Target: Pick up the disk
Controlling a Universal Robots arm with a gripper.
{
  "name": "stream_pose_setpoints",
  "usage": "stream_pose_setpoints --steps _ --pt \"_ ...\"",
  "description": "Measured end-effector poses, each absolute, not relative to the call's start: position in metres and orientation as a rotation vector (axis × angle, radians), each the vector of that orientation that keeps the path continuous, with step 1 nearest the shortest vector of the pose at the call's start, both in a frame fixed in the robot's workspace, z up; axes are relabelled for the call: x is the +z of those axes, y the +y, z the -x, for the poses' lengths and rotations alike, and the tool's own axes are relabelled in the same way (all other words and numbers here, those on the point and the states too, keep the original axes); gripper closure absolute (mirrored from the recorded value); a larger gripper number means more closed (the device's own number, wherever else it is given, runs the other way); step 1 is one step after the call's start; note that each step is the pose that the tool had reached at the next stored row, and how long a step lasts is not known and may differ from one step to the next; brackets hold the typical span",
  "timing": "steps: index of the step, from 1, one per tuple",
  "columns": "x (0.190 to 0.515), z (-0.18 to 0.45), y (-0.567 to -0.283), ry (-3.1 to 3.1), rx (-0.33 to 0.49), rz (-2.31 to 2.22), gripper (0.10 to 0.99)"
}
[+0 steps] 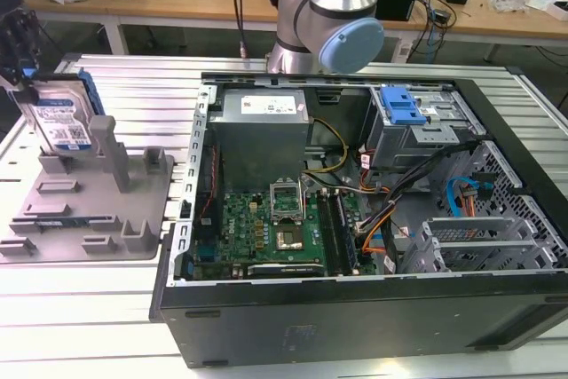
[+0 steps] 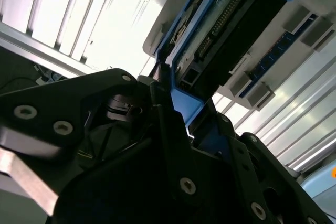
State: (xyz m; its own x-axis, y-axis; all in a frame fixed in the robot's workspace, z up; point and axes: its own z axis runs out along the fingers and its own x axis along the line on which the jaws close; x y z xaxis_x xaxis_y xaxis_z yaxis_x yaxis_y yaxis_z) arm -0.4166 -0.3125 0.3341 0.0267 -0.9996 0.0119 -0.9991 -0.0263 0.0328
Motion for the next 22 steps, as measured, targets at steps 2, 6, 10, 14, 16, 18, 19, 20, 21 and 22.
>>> stream_pose_setpoints --steps 2,6,10,14,16,18,19,20,21,22 --pt "0.348 0.417 -0.313 -2.171 -0.024 -2.229 0.718" --pt "0.370 0.417 -0.315 -2.172 -0.027 -2.230 0.718" --pt "0.394 0.417 -0.316 -2.173 -0.029 -2.231 0.718" --pt "0.414 0.417 -0.317 -2.173 -0.031 -2.232 0.718" --pt "0.424 0.417 -0.318 -2.174 -0.032 -2.233 0.718" --pt "0.437 0.417 -0.319 -2.174 -0.033 -2.233 0.718" --pt "0.441 0.417 -0.319 -2.174 -0.033 -2.233 0.718" --pt "0.445 0.417 -0.320 -2.175 -0.034 -2.234 0.718" --pt "0.450 0.417 -0.320 -2.175 -0.034 -2.234 0.718" --pt "0.455 0.417 -0.320 -2.175 -0.035 -2.234 0.718"
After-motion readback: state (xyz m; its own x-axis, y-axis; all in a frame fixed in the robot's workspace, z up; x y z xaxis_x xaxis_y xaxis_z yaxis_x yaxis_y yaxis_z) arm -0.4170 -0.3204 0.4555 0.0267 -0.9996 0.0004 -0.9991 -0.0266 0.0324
